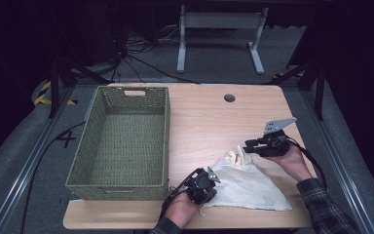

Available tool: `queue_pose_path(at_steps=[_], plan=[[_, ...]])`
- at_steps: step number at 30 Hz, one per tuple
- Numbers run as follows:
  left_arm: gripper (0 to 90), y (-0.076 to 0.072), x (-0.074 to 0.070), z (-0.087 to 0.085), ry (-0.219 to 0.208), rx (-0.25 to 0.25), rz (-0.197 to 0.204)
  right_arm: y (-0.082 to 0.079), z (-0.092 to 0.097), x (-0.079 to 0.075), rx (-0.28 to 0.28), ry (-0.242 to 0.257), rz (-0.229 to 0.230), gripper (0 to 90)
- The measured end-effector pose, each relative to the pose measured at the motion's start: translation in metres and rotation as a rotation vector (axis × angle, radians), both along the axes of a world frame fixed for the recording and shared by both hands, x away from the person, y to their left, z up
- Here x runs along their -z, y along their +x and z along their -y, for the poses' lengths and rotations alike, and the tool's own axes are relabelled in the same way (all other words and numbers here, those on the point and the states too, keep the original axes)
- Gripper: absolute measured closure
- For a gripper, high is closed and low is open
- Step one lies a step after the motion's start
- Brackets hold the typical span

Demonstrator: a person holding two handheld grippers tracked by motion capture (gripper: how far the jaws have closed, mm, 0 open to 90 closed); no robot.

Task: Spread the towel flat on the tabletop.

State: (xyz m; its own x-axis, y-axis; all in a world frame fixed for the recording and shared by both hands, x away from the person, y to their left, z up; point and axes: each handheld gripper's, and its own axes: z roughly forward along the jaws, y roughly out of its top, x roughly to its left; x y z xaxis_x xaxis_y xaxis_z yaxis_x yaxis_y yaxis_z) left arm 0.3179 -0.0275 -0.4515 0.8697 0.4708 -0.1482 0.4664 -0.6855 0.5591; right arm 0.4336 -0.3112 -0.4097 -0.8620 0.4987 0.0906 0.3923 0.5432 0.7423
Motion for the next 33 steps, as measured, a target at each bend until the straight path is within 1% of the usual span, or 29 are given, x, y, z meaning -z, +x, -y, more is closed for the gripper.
queue_pose_path(at_steps=[2,4,5,7,8,9,10,12,13,15,16,18,20,21,22,24,29,30,31,32,33], plan=[[89.7,0.0,0.0,0.0,0.003,0.002,0.002,0.006,-0.009,0.004,-0.007,-0.001,-0.015,65.8],[89.6,0.0,0.0,0.0,-0.001,-0.001,0.0,0.01,-0.013,0.007,-0.008,-0.008,-0.017,65.5],[89.6,0.0,0.0,0.0,-0.002,0.0,0.0,0.012,-0.015,0.009,-0.009,-0.012,-0.028,66.3],[89.6,0.0,0.0,0.0,-0.003,0.0,-0.001,0.014,-0.017,0.013,-0.008,-0.022,-0.034,73.4],[89.6,0.001,0.0,0.0,-0.001,0.0,-0.002,0.015,-0.018,0.016,-0.012,-0.028,-0.045,82.3],[89.6,0.001,0.0,0.0,-0.001,0.002,-0.005,0.014,-0.018,0.017,-0.016,-0.038,-0.035,85.2],[89.6,0.001,0.0,0.0,-0.001,0.002,-0.005,0.014,-0.018,0.017,-0.016,-0.038,-0.035,85.2],[89.6,0.001,0.0,-0.001,0.0,0.0,-0.01,0.013,-0.017,0.015,-0.008,-0.048,-0.018,87.1],[89.6,0.001,0.0,-0.001,0.002,0.002,-0.01,0.01,-0.013,0.01,0.007,-0.048,0.002,87.7],[89.6,0.001,0.0,-0.001,0.004,0.002,-0.008,0.008,-0.008,0.004,0.021,-0.052,0.025,87.8],[89.6,0.001,0.0,-0.001,0.004,0.002,-0.008,0.008,-0.008,0.004,0.021,-0.052,0.025,87.8],[89.6,0.001,0.0,-0.001,0.0,0.003,-0.005,0.005,0.003,-0.003,0.054,-0.052,0.053,87.9],[89.6,0.0,0.0,-0.001,0.003,0.001,-0.01,0.005,0.013,-0.007,0.079,-0.056,0.071,87.9],[89.7,0.001,0.0,-0.001,0.004,0.001,-0.01,0.004,0.024,-0.01,0.114,-0.053,0.084,88.0],[89.6,0.001,0.0,-0.001,0.004,0.001,-0.01,0.004,0.024,-0.01,0.114,-0.053,0.084,88.0],[89.6,0.0,0.0,-0.001,0.004,0.001,-0.011,0.005,0.034,-0.012,0.149,-0.056,0.092,88.1],[89.7,0.0,0.0,-0.001,-0.001,0.005,-0.013,0.006,0.055,-0.014,0.231,-0.087,0.12,88.2],[89.7,0.0,0.0,-0.001,-0.002,0.004,-0.015,0.007,0.062,-0.016,0.266,-0.098,0.137,88.3],[89.7,0.0,0.0,-0.001,-0.004,0.003,-0.016,0.008,0.065,-0.017,0.284,-0.107,0.146,88.4],[89.7,0.0,0.0,-0.001,-0.004,0.003,-0.016,0.008,0.065,-0.017,0.284,-0.107,0.146,88.4],[89.7,0.0,0.0,-0.001,-0.005,0.003,-0.016,0.009,0.067,-0.017,0.304,-0.117,0.153,88.5]])
